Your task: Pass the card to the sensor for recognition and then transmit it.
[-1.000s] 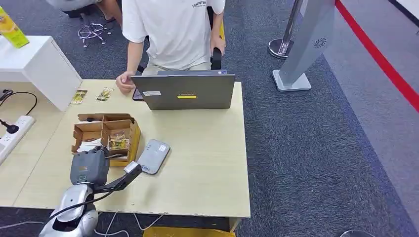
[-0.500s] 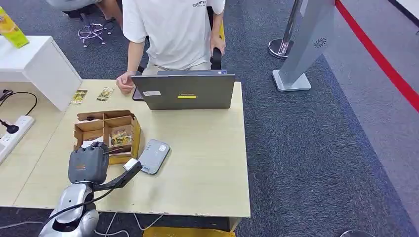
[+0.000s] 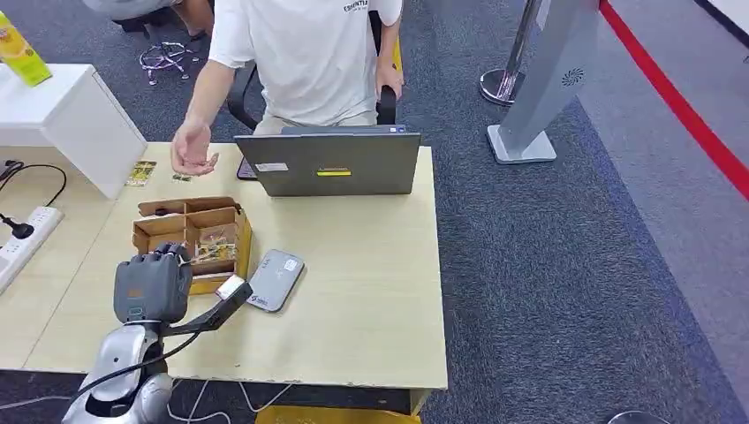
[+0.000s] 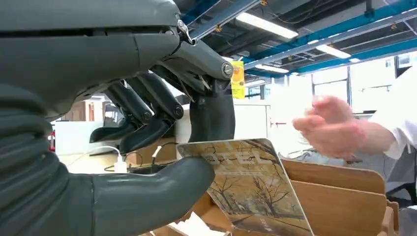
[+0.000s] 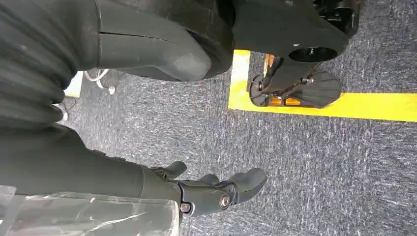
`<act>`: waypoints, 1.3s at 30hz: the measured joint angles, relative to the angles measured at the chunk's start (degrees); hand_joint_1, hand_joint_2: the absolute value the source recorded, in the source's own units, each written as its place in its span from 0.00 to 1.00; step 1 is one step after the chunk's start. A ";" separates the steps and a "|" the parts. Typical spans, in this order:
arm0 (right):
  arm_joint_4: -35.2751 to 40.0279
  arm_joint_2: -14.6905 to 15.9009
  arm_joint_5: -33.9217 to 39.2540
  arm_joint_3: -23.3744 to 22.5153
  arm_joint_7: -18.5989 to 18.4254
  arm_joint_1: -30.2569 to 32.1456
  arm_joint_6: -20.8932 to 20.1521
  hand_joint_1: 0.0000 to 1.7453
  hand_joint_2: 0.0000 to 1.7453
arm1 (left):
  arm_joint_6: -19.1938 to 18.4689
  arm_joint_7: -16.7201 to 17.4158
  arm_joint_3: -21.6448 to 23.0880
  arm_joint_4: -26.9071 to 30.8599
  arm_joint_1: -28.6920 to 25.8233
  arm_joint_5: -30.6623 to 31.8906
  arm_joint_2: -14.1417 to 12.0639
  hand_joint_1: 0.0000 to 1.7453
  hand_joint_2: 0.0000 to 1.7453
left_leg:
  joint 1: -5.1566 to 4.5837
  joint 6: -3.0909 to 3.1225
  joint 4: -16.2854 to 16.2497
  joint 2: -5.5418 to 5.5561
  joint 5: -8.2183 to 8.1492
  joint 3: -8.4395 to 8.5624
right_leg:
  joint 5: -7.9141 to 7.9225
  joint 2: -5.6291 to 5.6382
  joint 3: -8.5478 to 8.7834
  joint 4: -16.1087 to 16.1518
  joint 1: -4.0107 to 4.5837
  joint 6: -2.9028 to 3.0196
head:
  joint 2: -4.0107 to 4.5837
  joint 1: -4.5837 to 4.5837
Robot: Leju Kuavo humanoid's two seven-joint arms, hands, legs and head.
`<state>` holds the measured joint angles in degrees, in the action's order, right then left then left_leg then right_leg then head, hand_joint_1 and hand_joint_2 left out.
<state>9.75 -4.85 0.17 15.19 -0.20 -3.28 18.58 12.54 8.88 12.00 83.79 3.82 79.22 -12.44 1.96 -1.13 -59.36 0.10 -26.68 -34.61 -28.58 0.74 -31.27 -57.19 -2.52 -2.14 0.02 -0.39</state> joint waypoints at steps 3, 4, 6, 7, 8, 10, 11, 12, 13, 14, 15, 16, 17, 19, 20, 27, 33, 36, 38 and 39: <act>0.00 0.00 1.18 -0.18 0.20 0.06 0.28 0.00 1.00 | -1.14 -2.26 0.02 4.02 -0.95 -4.06 -0.88 1.00 1.00 | 0.00 0.00 0.00 -0.02 0.00 0.00 | 0.00 0.02 -0.03 0.00 0.00 0.00 | 0.00 0.02; 0.00 0.00 1.58 -0.39 0.22 0.11 0.44 0.00 1.00 | -1.99 -2.66 0.09 6.56 -1.30 -5.90 -1.56 1.00 1.00 | 0.01 0.00 0.00 -0.02 0.00 -0.01 | 0.00 0.03 -0.04 0.00 0.00 0.00 | 0.00 0.00; 0.00 0.00 2.08 -1.01 0.22 0.21 0.68 0.00 1.00 | -3.98 -2.68 0.17 12.30 -1.61 -9.50 -3.61 1.00 1.00 | 0.01 0.00 0.00 -0.01 0.00 -0.01 | 0.00 0.01 -0.04 0.00 0.01 0.00 | 0.00 0.00; 0.00 0.00 2.19 -1.16 0.24 0.25 0.72 0.00 1.00 | -4.90 -2.54 0.15 15.06 -1.58 -11.60 -4.66 1.00 1.00 | 0.03 0.00 0.00 -0.01 0.00 -0.01 | 0.00 0.00 -0.05 0.00 0.03 0.01 | 0.00 0.00; 0.00 0.00 2.19 -1.31 0.30 0.30 0.77 0.00 1.00 | -5.76 -2.48 0.15 17.76 -1.32 -14.24 -6.15 1.00 1.00 | 0.04 0.00 0.01 0.00 0.00 -0.01 | -0.01 0.00 -0.04 0.00 0.04 0.01 | 0.00 0.00; 0.00 0.00 1.81 -1.40 0.35 0.34 0.44 0.00 1.00 | -7.24 -2.06 -0.24 20.45 0.61 -18.77 -8.46 1.00 1.00 | 0.08 -0.02 0.01 0.03 0.01 -0.01 | -0.01 -0.08 -0.07 0.00 0.07 0.02 | 0.00 0.00; 0.00 0.00 1.44 -1.40 0.37 0.31 0.06 0.00 1.00 | -7.96 -2.00 -0.77 20.66 2.44 -20.45 -9.40 1.00 1.00 | 0.14 -0.06 0.00 0.08 0.05 0.00 | -0.01 -0.13 -0.11 0.00 0.11 0.02 | 0.00 0.00; 0.00 0.00 0.96 -1.40 0.39 0.28 -0.24 0.00 1.00 | -8.74 -1.49 -1.51 20.51 4.56 -20.42 -10.03 1.00 1.00 | 0.17 -0.06 0.01 0.12 0.07 -0.01 | 0.00 -0.15 -0.12 0.01 0.14 0.04 | 0.00 0.00; 0.00 0.00 0.22 -1.35 0.39 0.25 -0.59 0.00 1.00 | -9.22 -0.44 -2.01 19.45 7.40 -19.30 -10.14 1.00 1.00 | 0.17 -0.06 -0.01 0.16 0.14 -0.01 | 0.01 -0.20 -0.14 0.02 0.13 0.04 | 0.00 -0.02; 0.00 0.00 -0.48 -1.16 0.35 0.10 -1.05 0.00 1.00 | -8.08 -0.18 -2.41 15.14 12.32 -17.11 -9.92 1.00 1.00 | 0.18 -0.13 0.00 0.32 0.27 -0.07 | 0.04 -0.39 -0.09 0.01 0.14 0.01 | 0.00 0.00; 0.00 0.00 -0.83 -1.03 0.17 -0.10 -1.25 0.00 1.00 | -6.31 -0.89 -2.47 10.47 16.32 -15.63 -9.64 1.00 1.00 | 0.20 -0.10 0.00 0.47 0.34 -0.09 | 0.11 -0.47 -0.06 0.00 0.16 0.01 | 0.00 0.09; 0.00 0.00 -0.98 -0.98 0.15 -0.37 -1.42 0.00 1.00 | -4.01 -1.59 -2.51 5.65 19.55 -14.76 -9.40 1.00 1.00 | 0.20 -0.17 0.02 0.45 0.39 -0.07 | 0.26 -0.45 0.01 -0.01 0.16 0.15 | 0.00 0.18; 0.00 0.00 -1.16 -0.96 -0.09 -0.49 -1.64 0.00 1.00 | -2.24 -1.98 -2.73 2.18 21.68 -14.34 -9.13 1.00 1.00 | 0.20 -0.24 0.02 0.38 0.45 -0.08 | 0.34 -0.37 -0.06 -0.02 0.16 0.16 | 0.00 0.00; 0.00 0.00 -1.49 -0.85 -0.44 -0.51 -1.97 0.00 1.00 | -0.19 -2.46 -2.73 -3.74 25.22 -13.53 -8.06 1.00 1.00 | 0.20 -0.20 0.02 0.24 0.49 -0.08 | 0.44 -0.25 -0.10 -0.02 0.16 0.18 | 0.00 -0.02; 0.00 0.00 -1.60 -0.83 -0.72 -0.53 -1.97 0.00 1.00 | 0.35 -2.44 -2.73 -6.06 26.14 -13.10 -7.61 1.00 1.00 | 0.20 -0.20 0.01 0.17 0.49 -0.08 | 0.45 -0.18 -0.11 -0.02 0.16 0.18 | 0.00 -0.02; 0.02 0.00 -1.62 -0.79 -0.96 -0.56 -2.01 0.00 1.00 | 0.77 -2.00 -2.73 -13.33 29.52 -11.70 -5.92 1.00 1.00 | 0.19 -0.20 -0.02 0.09 0.48 -0.22 | 0.49 -0.05 -0.30 -0.01 0.16 0.12 | 0.00 -0.04; 0.02 0.00 -1.59 -0.79 -0.35 -0.57 -1.99 0.00 1.00 | 0.97 -1.98 -2.71 -16.08 30.44 -11.85 -4.87 0.00 1.00 | 0.20 -0.20 -0.01 0.06 0.48 -0.22 | 0.49 -0.04 -0.33 -0.01 0.16 0.12 | 0.00 -0.04; 0.02 0.00 -1.62 -0.79 -0.39 -0.56 -1.95 0.00 1.00 | 2.26 -2.13 -2.71 -16.87 30.39 -12.68 -4.70 0.00 1.00 | 0.21 -0.20 0.00 0.07 0.49 -0.25 | 0.49 -0.04 -0.32 -0.02 0.17 0.12 | 0.00 -0.02; 0.02 0.00 -1.59 -0.81 -0.42 -0.56 -1.88 0.00 1.00 | 3.02 -2.44 -2.71 -17.17 30.37 -12.73 -4.70 0.00 1.00 | 0.20 -0.20 -0.01 0.07 0.49 -0.25 | 0.49 -0.04 -0.32 -0.02 0.17 0.12 | 0.00 -0.02; 0.02 0.00 -1.59 -0.81 -0.42 -0.56 -1.84 0.00 1.00 | 3.13 -2.50 -2.71 -17.35 30.33 -12.73 -4.70 0.00 1.00 | 0.20 -0.20 -0.01 0.08 0.49 -0.26 | 0.49 -0.04 -0.31 -0.02 0.17 0.12 | 0.00 -0.04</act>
<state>9.77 -4.85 -1.42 14.38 -0.61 -3.85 16.74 15.67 6.38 9.29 66.45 34.15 66.49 -17.14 2.16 -1.34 -59.37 0.17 -26.19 -34.87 -28.09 0.70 -31.58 -57.21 -2.35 -2.02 0.02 -0.44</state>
